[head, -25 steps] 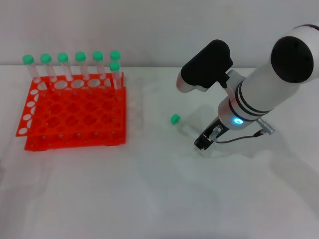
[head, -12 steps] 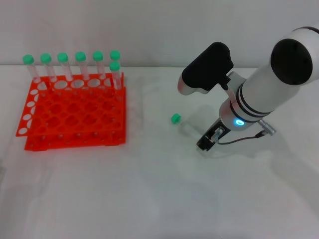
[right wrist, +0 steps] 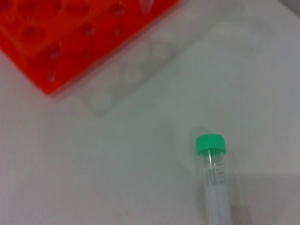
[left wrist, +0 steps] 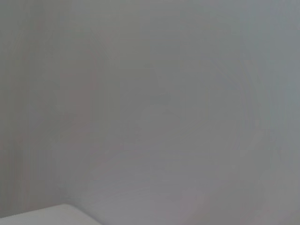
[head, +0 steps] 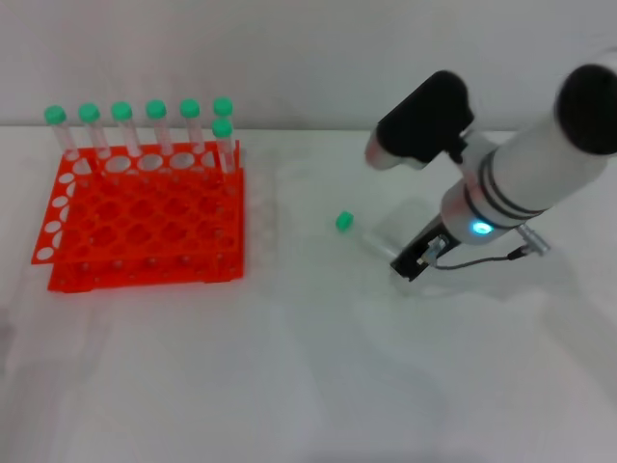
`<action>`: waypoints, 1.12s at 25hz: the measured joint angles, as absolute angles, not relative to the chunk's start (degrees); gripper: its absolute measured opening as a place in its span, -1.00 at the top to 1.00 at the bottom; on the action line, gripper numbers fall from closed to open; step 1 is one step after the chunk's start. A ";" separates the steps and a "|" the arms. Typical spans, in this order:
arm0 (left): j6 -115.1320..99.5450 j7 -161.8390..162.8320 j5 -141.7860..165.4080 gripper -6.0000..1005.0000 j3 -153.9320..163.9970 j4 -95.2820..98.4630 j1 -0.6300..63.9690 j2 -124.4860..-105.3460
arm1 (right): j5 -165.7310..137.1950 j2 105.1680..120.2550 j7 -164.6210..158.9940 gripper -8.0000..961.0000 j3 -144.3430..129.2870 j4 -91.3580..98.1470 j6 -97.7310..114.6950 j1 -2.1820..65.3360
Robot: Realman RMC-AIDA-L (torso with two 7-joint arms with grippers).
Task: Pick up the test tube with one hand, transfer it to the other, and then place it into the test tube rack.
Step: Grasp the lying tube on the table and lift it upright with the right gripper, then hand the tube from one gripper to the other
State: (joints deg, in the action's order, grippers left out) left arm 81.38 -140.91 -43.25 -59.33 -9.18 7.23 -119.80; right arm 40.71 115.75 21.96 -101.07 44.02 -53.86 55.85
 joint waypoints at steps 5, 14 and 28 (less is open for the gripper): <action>83.91 -141.27 -37.77 -0.75 -59.32 -9.22 7.59 -119.50 | 42.10 115.68 31.44 0.60 -89.68 53.47 -54.76 46.86; 87.46 -141.41 -29.52 -0.75 -59.34 -9.29 10.95 -119.25 | 83.46 115.46 75.28 0.60 -74.80 58.66 -50.04 23.47; 87.68 -146.43 -6.82 -0.75 -59.24 -14.50 21.85 -119.45 | 129.17 115.96 141.70 0.60 -70.87 14.99 -78.57 20.65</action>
State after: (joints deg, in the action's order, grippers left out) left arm 87.68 -146.43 -6.82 -59.24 -14.50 21.85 -119.45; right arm 129.17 115.96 141.70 -70.87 14.99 -78.57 20.65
